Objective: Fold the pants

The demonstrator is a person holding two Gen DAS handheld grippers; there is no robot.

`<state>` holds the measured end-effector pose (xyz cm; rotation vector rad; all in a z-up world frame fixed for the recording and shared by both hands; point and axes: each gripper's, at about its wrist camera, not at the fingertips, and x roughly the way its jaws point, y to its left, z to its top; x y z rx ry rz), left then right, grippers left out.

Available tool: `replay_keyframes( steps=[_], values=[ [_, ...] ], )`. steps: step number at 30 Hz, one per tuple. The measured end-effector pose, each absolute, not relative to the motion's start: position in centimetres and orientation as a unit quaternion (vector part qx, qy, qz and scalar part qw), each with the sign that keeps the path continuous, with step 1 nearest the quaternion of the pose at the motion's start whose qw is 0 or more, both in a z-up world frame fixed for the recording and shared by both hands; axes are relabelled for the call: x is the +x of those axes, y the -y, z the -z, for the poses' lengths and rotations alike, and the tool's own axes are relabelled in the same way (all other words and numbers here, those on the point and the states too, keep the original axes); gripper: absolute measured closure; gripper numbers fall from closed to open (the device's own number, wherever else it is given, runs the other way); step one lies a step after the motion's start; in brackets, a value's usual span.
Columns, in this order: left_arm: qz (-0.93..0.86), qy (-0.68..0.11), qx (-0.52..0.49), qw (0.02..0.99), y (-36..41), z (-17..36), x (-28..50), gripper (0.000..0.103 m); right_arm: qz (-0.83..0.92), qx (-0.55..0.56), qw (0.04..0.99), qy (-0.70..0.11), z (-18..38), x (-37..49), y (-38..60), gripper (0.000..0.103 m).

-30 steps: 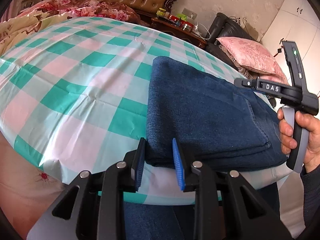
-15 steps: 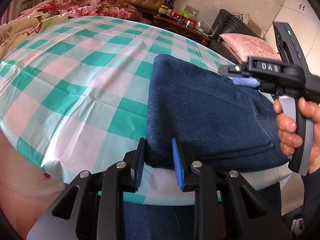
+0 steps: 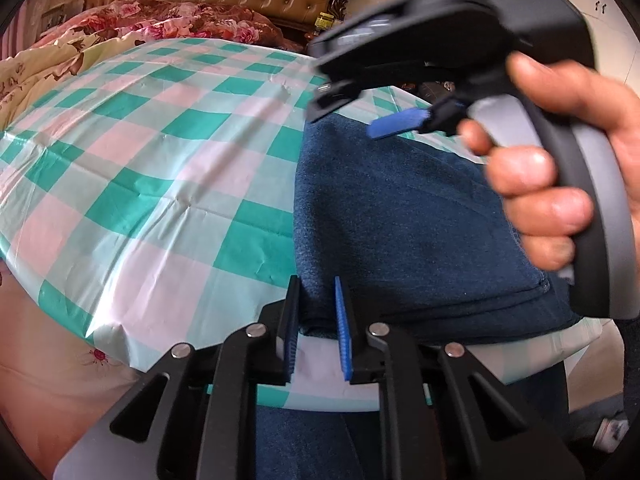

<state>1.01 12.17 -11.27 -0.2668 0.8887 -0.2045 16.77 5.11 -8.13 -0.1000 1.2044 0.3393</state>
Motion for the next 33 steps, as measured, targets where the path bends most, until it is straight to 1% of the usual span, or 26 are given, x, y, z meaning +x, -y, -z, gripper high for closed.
replay_keyframes(
  steps=[3, 4, 8, 11, 13, 15, 16, 18, 19, 21, 22, 24, 26, 27, 30, 33],
  values=[
    [0.093, -0.425, -0.125, 0.892, -12.0, 11.1, 0.9, 0.088, -0.140, -0.078, 0.805, -0.571, 9.1, 17.3, -6.8, 0.043],
    [0.089, -0.420, -0.117, 0.895, -11.7, 10.8, 0.7, 0.090, -0.133, -0.090, 0.802, -0.575, 9.6, 17.5, -7.4, 0.043],
    [0.075, -0.405, -0.071, 0.908, -10.3, 9.9, 0.1, 0.091, -0.112, -0.120, 0.804, -0.572, 10.8, 18.0, -8.2, 0.043],
    [0.074, -0.403, -0.074, 0.909, -10.3, 9.6, 0.1, 0.091, -0.101, -0.143, 0.810, -0.560, 10.9, 17.8, -8.8, 0.043],
    [0.074, -0.399, -0.072, 0.911, -10.3, 9.3, 0.0, 0.091, -0.095, -0.157, 0.813, -0.552, 11.1, 17.7, -9.0, 0.046],
    [0.072, -0.397, -0.066, 0.912, -10.1, 9.1, 0.1, 0.091, -0.085, -0.169, 0.818, -0.544, 11.1, 17.6, -9.1, 0.053],
    [0.070, -0.397, -0.062, 0.913, -9.9, 9.0, 0.2, 0.091, -0.081, -0.172, 0.819, -0.541, 11.1, 17.5, -9.1, 0.055],
    [0.068, -0.395, -0.056, 0.915, -9.8, 8.9, 0.2, 0.091, -0.074, -0.177, 0.822, -0.537, 11.0, 17.5, -9.0, 0.062],
    [0.068, -0.394, -0.056, 0.915, -9.7, 8.8, 0.0, 0.092, -0.074, -0.175, 0.823, -0.535, 11.0, 17.5, -8.9, 0.063],
    [0.067, -0.391, -0.056, 0.916, -9.7, 8.6, 0.0, 0.092, -0.072, -0.175, 0.825, -0.532, 10.9, 17.6, -8.7, 0.071],
    [0.067, -0.391, -0.056, 0.916, -9.6, 8.5, 0.0, 0.092, -0.073, -0.171, 0.826, -0.531, 10.8, 17.6, -8.5, 0.072],
    [0.067, -0.388, -0.055, 0.917, -9.6, 8.3, -0.1, 0.092, -0.079, -0.164, 0.828, -0.530, 10.7, 17.6, -8.1, 0.081],
    [0.068, -0.386, -0.057, 0.918, -9.6, 8.1, 0.0, 0.092, -0.090, -0.142, 0.829, -0.533, 10.3, 17.6, -7.4, 0.087],
    [0.069, -0.385, -0.061, 0.918, -9.7, 8.1, 0.0, 0.092, -0.095, -0.132, 0.829, -0.535, 10.1, 17.7, -7.0, 0.089],
    [0.078, -0.384, -0.079, 0.916, -10.1, 8.0, -0.1, 0.092, -0.113, -0.099, 0.829, -0.539, 9.3, 17.8, -5.9, 0.091],
    [0.083, -0.395, -0.138, 0.904, -11.5, 8.8, 0.1, 0.086, -0.123, -0.083, 0.826, -0.543, 9.1, 17.8, -5.5, 0.092]
  ],
)
